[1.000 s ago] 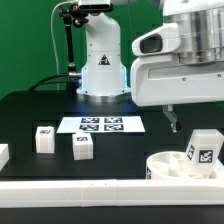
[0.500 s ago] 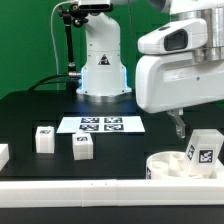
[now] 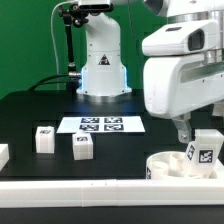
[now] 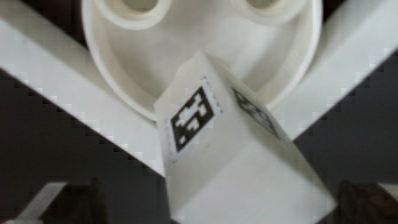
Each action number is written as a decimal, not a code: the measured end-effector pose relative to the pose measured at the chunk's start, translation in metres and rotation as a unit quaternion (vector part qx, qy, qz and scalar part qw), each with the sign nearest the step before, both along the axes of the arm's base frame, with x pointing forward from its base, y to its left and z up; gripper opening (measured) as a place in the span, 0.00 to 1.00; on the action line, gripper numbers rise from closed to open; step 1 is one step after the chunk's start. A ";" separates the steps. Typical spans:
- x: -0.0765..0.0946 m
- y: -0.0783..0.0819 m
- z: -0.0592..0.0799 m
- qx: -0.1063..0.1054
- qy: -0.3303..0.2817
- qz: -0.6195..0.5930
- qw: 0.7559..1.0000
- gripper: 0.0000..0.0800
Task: Assemble stool
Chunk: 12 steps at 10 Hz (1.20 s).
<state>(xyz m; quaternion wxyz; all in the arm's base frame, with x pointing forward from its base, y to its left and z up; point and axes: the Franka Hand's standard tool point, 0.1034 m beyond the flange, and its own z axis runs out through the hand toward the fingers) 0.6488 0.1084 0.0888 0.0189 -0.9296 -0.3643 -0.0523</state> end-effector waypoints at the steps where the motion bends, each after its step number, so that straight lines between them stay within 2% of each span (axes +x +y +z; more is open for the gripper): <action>1: -0.001 0.001 0.000 -0.002 -0.003 0.015 1.000 0.81; 6: -0.001 0.001 0.002 -0.037 -0.018 0.197 0.979 0.81; 10: 0.001 -0.001 0.004 -0.068 -0.024 0.320 0.945 0.81; 12: 0.001 -0.003 0.004 -0.069 -0.024 0.324 0.943 0.81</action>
Offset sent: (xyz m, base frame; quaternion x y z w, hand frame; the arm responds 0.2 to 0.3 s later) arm -0.0117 0.0062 0.0035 0.0021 -0.0051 -0.1645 0.9864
